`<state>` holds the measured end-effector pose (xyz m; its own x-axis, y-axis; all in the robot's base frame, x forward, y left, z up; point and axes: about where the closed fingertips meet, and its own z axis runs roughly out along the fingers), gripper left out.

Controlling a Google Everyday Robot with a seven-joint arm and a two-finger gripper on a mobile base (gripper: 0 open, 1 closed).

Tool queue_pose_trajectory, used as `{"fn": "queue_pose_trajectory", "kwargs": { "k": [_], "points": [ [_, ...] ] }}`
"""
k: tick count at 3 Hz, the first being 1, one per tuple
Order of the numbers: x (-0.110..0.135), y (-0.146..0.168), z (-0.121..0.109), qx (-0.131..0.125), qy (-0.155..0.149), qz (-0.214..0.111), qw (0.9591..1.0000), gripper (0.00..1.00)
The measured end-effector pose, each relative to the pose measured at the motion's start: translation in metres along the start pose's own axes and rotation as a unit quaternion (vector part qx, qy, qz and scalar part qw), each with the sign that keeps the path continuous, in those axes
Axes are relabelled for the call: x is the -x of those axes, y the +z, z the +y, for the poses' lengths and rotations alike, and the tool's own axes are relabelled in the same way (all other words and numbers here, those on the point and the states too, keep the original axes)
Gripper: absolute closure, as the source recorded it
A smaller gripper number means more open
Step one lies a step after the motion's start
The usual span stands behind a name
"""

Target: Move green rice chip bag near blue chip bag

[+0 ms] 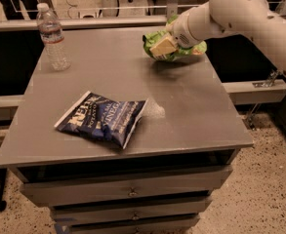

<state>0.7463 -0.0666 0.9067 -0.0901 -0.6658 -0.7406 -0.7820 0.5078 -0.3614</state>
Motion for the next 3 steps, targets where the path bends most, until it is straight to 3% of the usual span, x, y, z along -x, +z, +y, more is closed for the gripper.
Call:
{"fn": "queue_pose_trajectory", "kwargs": {
  "k": [1, 2, 3],
  "points": [
    [0.019, -0.033, 0.001, 0.006, -0.029, -0.017, 0.9994, 1.0],
    [0.036, -0.064, 0.017, 0.057, -0.054, -0.048, 0.9958, 1.0],
    [0.038, -0.082, 0.046, 0.136, -0.052, -0.071, 0.9869, 1.0]
  ]
}}
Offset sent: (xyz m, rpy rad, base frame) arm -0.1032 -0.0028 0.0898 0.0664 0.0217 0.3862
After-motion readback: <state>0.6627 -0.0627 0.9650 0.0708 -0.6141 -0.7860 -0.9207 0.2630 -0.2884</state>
